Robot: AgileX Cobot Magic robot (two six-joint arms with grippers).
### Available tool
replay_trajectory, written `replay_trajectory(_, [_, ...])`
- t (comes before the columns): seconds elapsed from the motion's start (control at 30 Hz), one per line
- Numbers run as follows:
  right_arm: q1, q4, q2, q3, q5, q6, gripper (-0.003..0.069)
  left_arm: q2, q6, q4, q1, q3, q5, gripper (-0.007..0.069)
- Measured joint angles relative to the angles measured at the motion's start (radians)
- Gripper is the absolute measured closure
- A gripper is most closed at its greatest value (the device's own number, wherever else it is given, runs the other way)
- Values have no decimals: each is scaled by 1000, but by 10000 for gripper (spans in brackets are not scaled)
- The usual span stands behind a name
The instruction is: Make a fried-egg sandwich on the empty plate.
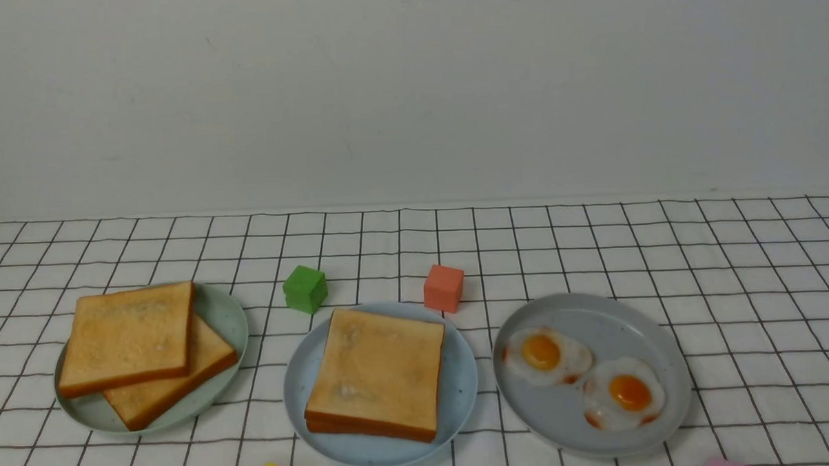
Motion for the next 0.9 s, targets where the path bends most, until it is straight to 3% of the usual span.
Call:
replay_trajectory(0.23, [0, 0, 0, 0, 0, 0, 648, 0, 7, 70, 0, 22, -62, 638])
replay_trajectory(0.53, [0, 0, 0, 0, 1, 1, 645, -40, -199, 168, 9, 377, -609, 634])
replay_trajectory(0.73, [0, 0, 0, 0, 4, 1, 640, -41, -203, 175, 29, 574, -633, 629])
replay_trajectory(0.9, [0, 0, 0, 0, 7, 1, 637, -41, -206, 174, 30, 596, -650, 626])
